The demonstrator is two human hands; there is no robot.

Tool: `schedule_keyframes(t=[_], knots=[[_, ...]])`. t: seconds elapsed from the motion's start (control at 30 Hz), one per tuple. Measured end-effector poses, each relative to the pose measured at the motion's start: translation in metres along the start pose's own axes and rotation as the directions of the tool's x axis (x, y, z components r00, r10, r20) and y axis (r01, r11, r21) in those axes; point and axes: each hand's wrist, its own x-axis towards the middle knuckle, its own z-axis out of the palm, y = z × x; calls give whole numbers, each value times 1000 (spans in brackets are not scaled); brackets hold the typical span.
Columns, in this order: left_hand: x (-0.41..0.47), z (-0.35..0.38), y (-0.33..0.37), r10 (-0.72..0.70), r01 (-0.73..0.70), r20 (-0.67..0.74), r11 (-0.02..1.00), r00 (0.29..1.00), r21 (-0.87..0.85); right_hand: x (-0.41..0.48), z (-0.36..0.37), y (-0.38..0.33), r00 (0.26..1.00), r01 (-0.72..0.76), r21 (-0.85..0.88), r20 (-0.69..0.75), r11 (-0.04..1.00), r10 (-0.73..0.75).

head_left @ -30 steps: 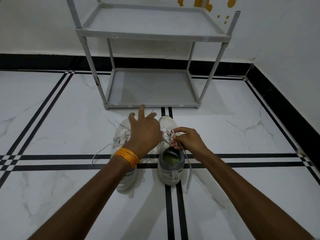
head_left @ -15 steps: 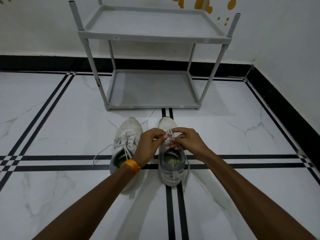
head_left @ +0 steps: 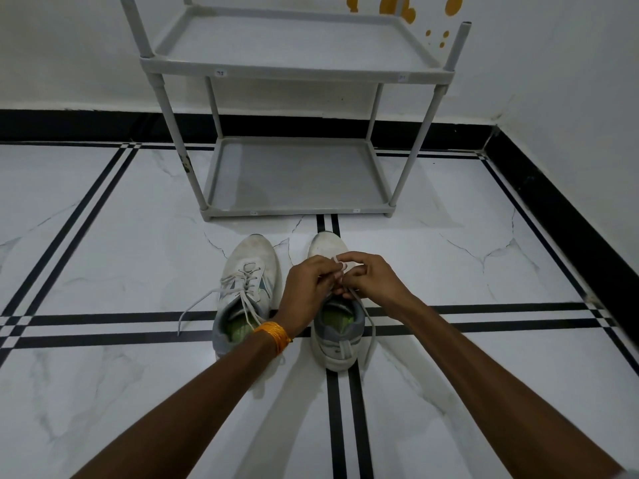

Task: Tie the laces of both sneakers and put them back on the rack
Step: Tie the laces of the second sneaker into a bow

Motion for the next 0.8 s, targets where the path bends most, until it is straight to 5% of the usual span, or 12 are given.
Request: schedule_keyframes(t=[0.17,0.5,0.67,0.8], knots=[[5,0,1,-201,184,-73,964,977,-193,-1,-2,-1,1000,-4,30,21,1000,4],[15,-1,-2,-237,234,8,952,971,-196,-4,-3,-3,994,64,8,90,998,-65],[19,4,-5,-608,600,125,689,784,-408,-4,-2,2,995,79,-17,63,997,-77],[22,4,-1,-467,546,290,769,835,-333,-6,1,1,991,130,-87,44,988,-127]])
